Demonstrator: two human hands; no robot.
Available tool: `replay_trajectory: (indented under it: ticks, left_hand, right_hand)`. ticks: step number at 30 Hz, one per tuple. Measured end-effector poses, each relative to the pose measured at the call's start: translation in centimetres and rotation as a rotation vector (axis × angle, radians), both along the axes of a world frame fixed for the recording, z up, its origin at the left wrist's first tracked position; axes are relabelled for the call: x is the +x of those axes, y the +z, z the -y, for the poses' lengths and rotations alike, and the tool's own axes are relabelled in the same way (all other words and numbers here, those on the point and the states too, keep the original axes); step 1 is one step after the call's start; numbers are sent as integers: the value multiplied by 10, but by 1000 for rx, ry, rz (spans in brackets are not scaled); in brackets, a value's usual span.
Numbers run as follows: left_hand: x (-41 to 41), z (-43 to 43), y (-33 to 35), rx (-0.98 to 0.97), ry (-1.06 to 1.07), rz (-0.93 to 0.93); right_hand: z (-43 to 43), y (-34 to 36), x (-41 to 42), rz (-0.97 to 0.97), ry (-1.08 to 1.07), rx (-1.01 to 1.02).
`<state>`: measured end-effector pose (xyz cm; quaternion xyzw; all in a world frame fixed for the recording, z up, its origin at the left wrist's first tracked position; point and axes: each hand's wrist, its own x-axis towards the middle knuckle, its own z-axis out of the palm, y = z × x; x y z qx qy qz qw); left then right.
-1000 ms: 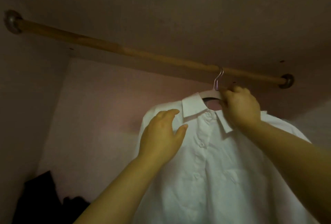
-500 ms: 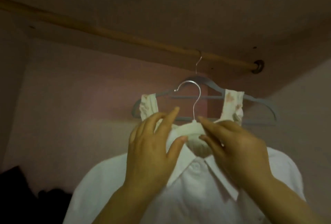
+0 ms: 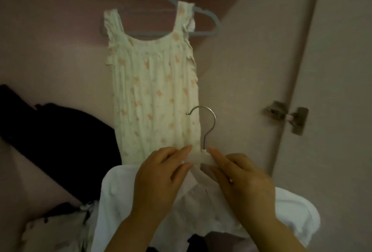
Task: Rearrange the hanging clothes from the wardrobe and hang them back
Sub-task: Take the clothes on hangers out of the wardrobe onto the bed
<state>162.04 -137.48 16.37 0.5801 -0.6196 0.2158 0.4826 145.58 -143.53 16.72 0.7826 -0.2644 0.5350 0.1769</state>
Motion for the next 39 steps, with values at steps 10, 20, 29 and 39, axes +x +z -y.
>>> replay_trajectory:
  ticks: [10,20,29,39]
  left_hand:
    - [-153,-82,-51,210,-306,-89]
    - [-294,-212,-97,296,-910,-78]
    - [-420,-401,-110,315,-1387,115]
    - [-555,-703,-85,265,-1971,56]
  right_hand:
    - [-130,-52,-164,43,-289,185]
    - [-359,-94,-285,73,-805,349]
    - [-641,-86,-353,255,-1357,400]
    - [-966,-83,-390,438,-1860,188]
